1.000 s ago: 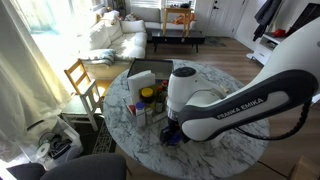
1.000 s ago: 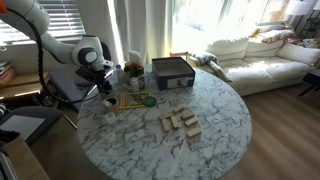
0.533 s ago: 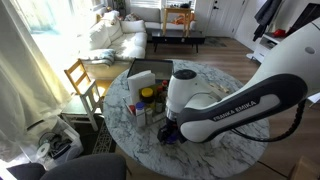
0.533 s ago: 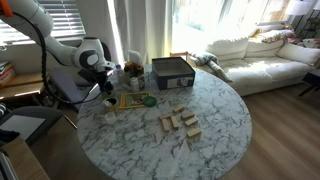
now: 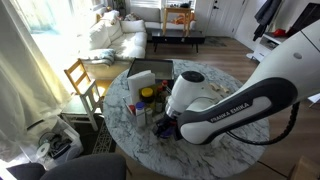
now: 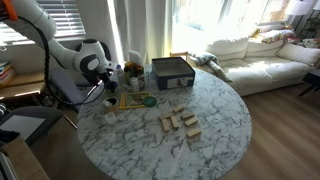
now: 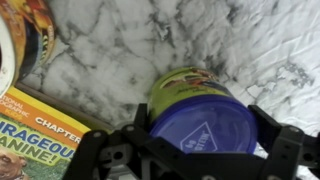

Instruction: Pick up the yellow can with a blue lid and put it on the yellow can without the lid and then pick up the measuring cup and put it on top of the stacked yellow cans

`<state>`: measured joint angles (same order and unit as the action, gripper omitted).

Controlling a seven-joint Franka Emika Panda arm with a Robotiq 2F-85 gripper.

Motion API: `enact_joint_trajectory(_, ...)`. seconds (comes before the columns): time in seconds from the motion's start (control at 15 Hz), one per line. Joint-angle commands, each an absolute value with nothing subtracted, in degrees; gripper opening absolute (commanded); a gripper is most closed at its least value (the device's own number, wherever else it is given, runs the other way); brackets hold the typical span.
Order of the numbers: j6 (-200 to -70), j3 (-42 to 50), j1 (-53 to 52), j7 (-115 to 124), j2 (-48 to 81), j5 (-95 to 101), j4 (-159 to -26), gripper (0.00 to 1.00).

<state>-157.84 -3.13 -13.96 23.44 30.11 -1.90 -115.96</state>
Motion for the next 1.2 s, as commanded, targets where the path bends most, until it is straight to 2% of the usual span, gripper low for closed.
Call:
enact_joint_trajectory(0.0,-163.16,-4.22,-12.69,21.21,30.94,-5.24,-118.04,0.72)
enact_joint_trajectory(0.53,-156.88,-2.75,-12.51,18.29,19.25,-4.36,-124.13,0.72)
enact_joint_trajectory(1.13,-135.16,-2.40,-9.02,15.31,0.98,-0.19,-130.28,0.72)
